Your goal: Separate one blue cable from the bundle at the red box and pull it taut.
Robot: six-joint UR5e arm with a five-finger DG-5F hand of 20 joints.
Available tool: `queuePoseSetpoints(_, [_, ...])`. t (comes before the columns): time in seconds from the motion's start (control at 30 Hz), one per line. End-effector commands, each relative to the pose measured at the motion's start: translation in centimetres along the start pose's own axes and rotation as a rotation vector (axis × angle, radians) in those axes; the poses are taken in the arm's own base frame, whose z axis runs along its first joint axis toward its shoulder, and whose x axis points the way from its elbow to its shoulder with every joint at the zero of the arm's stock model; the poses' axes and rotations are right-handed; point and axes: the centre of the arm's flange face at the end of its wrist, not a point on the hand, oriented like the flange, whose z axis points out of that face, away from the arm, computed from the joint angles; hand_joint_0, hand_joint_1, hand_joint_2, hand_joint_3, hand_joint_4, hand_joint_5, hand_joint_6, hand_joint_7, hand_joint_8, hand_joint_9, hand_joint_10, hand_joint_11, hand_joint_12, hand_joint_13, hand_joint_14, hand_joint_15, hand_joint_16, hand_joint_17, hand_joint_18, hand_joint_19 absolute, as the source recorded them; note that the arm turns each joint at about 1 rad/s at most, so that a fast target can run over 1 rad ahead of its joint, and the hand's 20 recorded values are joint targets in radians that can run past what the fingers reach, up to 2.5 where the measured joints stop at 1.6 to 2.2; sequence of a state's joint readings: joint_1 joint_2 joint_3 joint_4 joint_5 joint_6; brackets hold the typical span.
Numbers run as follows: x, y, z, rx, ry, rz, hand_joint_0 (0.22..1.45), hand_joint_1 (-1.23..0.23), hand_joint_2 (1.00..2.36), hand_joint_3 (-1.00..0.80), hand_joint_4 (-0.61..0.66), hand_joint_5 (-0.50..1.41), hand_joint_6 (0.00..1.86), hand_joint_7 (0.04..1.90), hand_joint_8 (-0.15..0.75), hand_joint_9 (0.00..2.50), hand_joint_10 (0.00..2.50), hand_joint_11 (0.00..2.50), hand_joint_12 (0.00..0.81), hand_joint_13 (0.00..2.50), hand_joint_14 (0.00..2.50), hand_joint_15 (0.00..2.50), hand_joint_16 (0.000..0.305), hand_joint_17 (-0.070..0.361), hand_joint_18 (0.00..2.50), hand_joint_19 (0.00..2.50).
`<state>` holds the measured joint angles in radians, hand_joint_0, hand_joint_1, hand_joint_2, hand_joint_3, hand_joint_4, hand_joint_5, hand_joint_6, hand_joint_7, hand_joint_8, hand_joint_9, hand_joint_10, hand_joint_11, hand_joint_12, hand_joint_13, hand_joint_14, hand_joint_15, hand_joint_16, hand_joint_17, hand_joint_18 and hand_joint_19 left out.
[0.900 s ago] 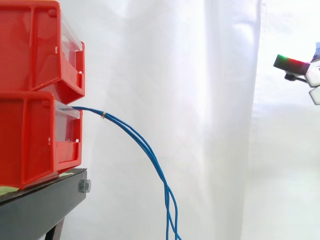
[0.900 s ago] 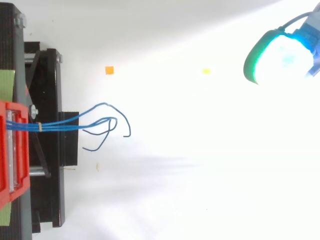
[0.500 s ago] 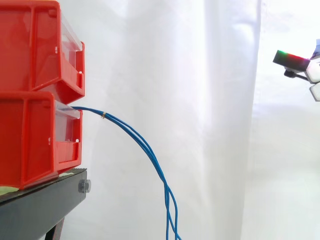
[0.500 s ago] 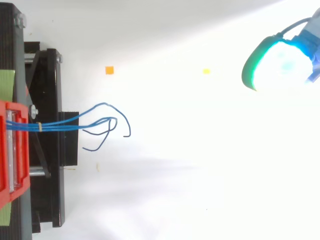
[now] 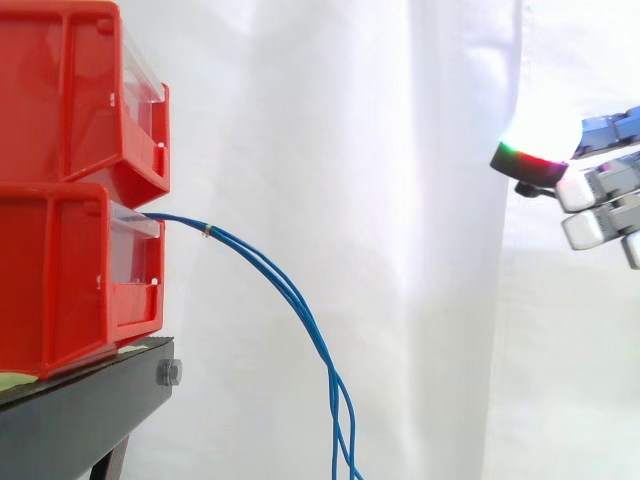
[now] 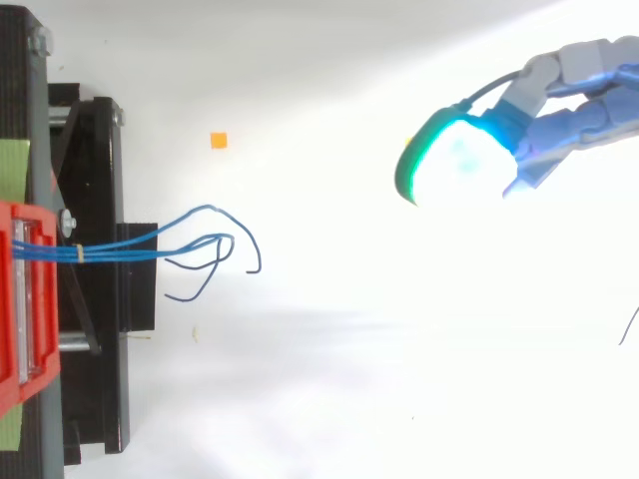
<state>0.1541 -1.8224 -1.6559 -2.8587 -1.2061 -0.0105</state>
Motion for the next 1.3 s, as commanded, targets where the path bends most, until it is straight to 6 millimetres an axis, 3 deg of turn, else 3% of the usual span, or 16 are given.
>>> queuePoseSetpoints(0.0, [0.1,-1.1,1.0,-0.018,-0.031,-0.016,0.54,-0.53,1.0,-0.48,0.2,-0.23,0.5,0.77,0.275,0.56,0.01,0.43,0.342,0.55,0.01,0.34,0.053,0.12,0.49,0.67])
queuePoseSetpoints(0.27, [0.0,-3.6,2.5,-0.025,-0.099,-0.052,0.54,-0.53,1.0,-0.48,0.21,-0.22,0.5,0.77,0.279,0.56,0.01,0.43,0.347,0.55,0.01,0.33,0.051,0.114,0.49,0.62])
queuePoseSetpoints(0.53, [-0.4,-2.9,3.2,-0.083,-0.167,-0.272,0.54,-0.54,1.0,-0.48,0.22,-0.22,0.5,0.77,0.286,0.55,0.01,0.44,0.351,0.54,0.01,0.31,0.044,0.099,0.45,0.56])
queuePoseSetpoints(0.67, [0.1,-3.9,4.0,-0.072,-0.183,-0.337,0.54,-0.54,1.0,-0.48,0.22,-0.22,0.5,0.77,0.286,0.55,0.01,0.43,0.351,0.54,0.01,0.31,0.044,0.098,0.45,0.56])
queuePoseSetpoints(0.73, [0.3,-4.3,5.4,-0.066,-0.177,-0.38,0.54,-0.54,1.0,-0.48,0.23,-0.22,0.5,0.77,0.287,0.56,0.01,0.43,0.35,0.54,0.01,0.31,0.043,0.098,0.45,0.55])
queuePoseSetpoints(1.0, [0.8,-4.1,6.1,-0.076,-0.157,-0.394,0.54,-0.54,1.0,-0.48,0.24,-0.21,0.5,0.77,0.288,0.56,0.01,0.44,0.351,0.54,0.01,0.31,0.043,0.097,0.44,0.56])
queuePoseSetpoints(1.17, [1.1,-7.1,7.3,-0.042,-0.141,-0.407,0.54,-0.54,1.0,-0.49,0.24,-0.21,0.5,0.77,0.288,0.56,0.01,0.43,0.351,0.54,0.01,0.31,0.043,0.097,0.44,0.56])
queuePoseSetpoints(1.27, [1.9,-7.5,8.6,-0.063,-0.094,-0.375,0.54,-0.54,1.0,-0.49,0.24,-0.21,0.5,0.78,0.289,0.56,0.01,0.44,0.351,0.54,0.01,0.32,0.043,0.097,0.45,0.56])
